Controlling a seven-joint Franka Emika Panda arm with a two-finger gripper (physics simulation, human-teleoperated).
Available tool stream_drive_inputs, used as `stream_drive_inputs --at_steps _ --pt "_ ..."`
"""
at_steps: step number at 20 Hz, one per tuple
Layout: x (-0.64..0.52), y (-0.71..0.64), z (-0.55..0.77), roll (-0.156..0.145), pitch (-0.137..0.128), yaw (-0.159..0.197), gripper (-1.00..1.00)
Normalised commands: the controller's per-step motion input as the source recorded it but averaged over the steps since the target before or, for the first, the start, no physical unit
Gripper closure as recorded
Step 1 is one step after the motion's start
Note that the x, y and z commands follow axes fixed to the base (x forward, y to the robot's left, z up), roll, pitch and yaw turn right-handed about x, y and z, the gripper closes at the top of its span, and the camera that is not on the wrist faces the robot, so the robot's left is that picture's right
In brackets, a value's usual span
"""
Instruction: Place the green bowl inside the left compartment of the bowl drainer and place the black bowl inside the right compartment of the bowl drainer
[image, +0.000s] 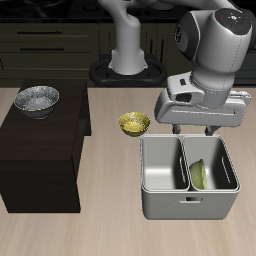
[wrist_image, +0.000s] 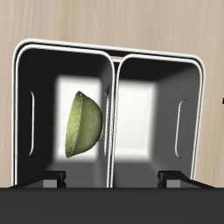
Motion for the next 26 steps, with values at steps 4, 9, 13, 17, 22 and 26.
stream_drive_inputs --at_steps 4,9,13,17,22,26 --pt "-0.09 0.02 -0.04 0.038 0.003 0.011 -1.0" --pt "-0.16 0.08 0.13 0.025 -0.03 0.014 -1.0" --pt "-0.17 0.07 0.14 0.066 -0.016 0.005 -1.0" --pt "-0.32 -0.05 0.19 0.055 -0.02 -0.005 -1.0" --pt "-0.46 -0.13 0.23 0.074 -0.026 0.043 -1.0" --pt "-0.41 -0.22 0.27 0.037 -0.015 0.008 -1.0"
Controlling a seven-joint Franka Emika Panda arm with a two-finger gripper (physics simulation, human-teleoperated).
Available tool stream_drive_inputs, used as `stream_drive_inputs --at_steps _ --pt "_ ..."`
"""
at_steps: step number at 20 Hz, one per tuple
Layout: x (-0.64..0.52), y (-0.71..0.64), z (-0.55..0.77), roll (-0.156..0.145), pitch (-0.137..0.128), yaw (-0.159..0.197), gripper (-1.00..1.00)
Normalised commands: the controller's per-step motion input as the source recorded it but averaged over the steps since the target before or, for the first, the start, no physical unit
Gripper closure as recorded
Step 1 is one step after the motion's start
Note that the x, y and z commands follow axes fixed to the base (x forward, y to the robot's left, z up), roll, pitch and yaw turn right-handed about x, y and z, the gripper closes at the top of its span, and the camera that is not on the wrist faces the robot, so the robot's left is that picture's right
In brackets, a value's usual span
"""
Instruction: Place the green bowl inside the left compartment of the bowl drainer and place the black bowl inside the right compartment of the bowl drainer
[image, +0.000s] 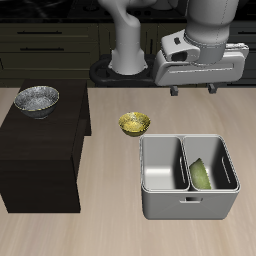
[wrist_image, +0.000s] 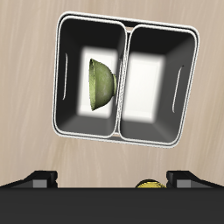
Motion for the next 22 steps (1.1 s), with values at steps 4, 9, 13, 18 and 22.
stream_drive_inputs --at_steps 4,9,13,18,22 --pt "-0.37 -0.43 0.35 0.001 -0.042 -0.028 -1.0" --pt "-0.24 -0.34 0.21 -0.011 -0.051 0.018 -1.0" --pt "-0.34 -0.45 0.17 -0.01 -0.086 0.042 -1.0" --pt "-0.3 -0.43 0.03 -0.007 -0.074 0.054 -1.0" --pt "-0.32 -0.47 -0.01 -0.016 -0.044 -0.004 -1.0"
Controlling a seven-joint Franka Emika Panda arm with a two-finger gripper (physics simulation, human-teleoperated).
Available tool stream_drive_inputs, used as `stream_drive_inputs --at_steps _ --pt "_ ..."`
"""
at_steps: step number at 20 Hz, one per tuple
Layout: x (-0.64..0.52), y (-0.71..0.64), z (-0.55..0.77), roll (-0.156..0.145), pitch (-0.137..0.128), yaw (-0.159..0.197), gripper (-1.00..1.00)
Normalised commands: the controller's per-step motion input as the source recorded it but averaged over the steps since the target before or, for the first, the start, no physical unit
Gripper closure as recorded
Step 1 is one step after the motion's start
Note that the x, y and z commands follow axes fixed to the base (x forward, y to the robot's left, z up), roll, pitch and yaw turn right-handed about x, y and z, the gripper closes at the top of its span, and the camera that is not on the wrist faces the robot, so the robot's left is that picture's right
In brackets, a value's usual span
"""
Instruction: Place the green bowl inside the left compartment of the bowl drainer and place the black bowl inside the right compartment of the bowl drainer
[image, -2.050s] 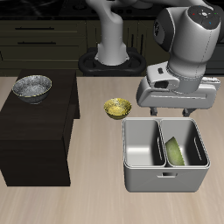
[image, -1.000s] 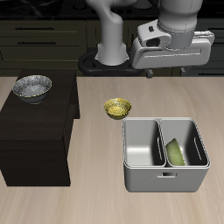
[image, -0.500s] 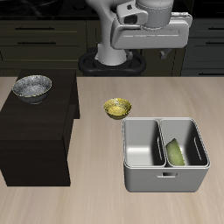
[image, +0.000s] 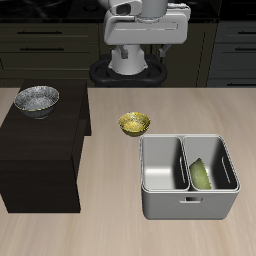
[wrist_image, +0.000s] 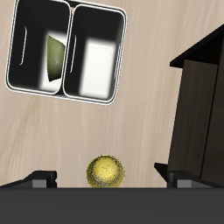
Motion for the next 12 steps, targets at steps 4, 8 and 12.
stream_drive_inputs --at_steps 4,8,12 --pt "-0.42 -0.28 -0.03 0.007 -0.066 0.06 -1.0" --pt "-0.41 -0.2 0.13 0.022 -0.07 0.055 -1.0" --pt "-0.36 -0.31 0.08 0.001 -0.054 0.021 -1.0"
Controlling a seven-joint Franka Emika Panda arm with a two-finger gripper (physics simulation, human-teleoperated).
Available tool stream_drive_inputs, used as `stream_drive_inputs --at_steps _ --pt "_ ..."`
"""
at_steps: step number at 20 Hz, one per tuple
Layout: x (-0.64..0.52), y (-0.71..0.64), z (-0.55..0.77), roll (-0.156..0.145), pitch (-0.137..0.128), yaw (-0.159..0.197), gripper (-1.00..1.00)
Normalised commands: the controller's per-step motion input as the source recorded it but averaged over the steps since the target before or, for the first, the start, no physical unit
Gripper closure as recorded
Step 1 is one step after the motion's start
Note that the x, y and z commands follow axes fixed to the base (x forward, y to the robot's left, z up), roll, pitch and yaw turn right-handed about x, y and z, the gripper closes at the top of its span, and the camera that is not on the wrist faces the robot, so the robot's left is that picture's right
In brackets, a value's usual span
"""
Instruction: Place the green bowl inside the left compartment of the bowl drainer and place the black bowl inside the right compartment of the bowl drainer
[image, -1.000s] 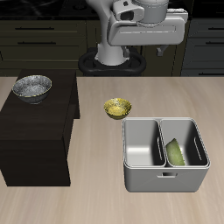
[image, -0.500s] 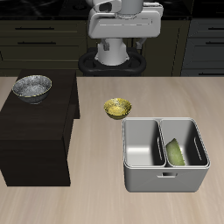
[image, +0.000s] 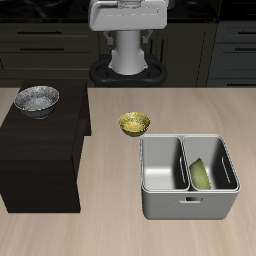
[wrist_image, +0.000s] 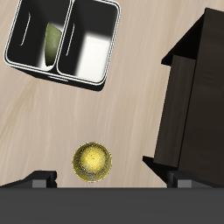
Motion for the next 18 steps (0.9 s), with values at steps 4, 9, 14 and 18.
stream_drive_inputs --at_steps 4,9,14,18 --pt "-0.22 -0.3 0.12 -0.01 -0.02 0.007 -1.0" --pt "-0.09 -0.34 0.18 -0.02 -0.026 -0.008 -1.0" --pt "0.1 -0.49 0.28 -0.033 0.012 -0.07 -1.0" --pt "0.21 -0.39 0.12 -0.025 0.064 -0.062 -1.0"
